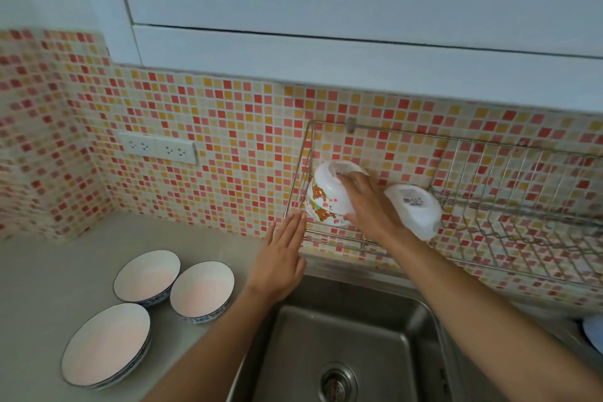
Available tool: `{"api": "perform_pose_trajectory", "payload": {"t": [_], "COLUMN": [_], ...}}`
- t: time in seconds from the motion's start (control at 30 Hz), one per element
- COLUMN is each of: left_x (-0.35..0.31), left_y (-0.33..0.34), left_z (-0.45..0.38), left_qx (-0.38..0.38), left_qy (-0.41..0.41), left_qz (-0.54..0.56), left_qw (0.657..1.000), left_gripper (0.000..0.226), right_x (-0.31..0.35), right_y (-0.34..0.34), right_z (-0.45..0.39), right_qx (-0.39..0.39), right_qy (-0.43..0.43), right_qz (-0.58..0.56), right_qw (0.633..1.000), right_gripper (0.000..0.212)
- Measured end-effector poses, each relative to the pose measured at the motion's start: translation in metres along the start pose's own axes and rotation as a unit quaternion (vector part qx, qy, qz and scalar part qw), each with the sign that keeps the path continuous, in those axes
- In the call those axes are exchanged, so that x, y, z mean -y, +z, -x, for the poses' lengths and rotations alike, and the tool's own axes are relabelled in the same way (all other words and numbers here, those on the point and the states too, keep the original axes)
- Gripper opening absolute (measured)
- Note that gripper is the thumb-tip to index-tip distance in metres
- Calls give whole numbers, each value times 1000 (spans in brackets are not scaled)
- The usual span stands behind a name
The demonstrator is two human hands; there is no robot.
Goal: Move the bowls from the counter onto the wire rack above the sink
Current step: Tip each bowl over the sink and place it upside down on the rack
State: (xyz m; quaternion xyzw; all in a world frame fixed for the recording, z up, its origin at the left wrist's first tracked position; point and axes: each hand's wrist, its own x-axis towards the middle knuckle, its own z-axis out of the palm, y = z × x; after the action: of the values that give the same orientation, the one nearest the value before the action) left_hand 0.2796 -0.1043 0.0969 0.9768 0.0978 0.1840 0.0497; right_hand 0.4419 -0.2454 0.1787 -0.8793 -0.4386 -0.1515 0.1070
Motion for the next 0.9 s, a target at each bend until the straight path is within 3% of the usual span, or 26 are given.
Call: {"api": "perform_pose_trajectory", "payload": {"t": [0.2, 0.43, 0.6, 0.73, 0.9], "left_x": [-3, -6, -17, -27, -21], "left_y": [-2, -4, -14, -17, -3], "left_z": [0, -1, -23, -60, -91], "left_qx": [1, -4, -17, -9, 23], "left_qy": [-15, -14, -1, 19, -12], "left_qz": [15, 27, 19, 55, 99], "left_qw": [1000, 1000, 1000, 998, 995], "left_gripper": [65, 66, 66, 61, 66], "right_x": [-5, -13, -10, -5, -2], "right_y": [10, 17, 20, 28, 23], "right_z": [-6, 0, 17, 31, 31], "right_qx": [25, 35, -40, -28, -8], "right_qy": [-60, -12, 100, 145, 133], "right_qz": [31, -81, -183, -159, -127], "right_qw": [997, 996, 977, 976, 983], "right_gripper": [89, 81, 76, 73, 63]}}
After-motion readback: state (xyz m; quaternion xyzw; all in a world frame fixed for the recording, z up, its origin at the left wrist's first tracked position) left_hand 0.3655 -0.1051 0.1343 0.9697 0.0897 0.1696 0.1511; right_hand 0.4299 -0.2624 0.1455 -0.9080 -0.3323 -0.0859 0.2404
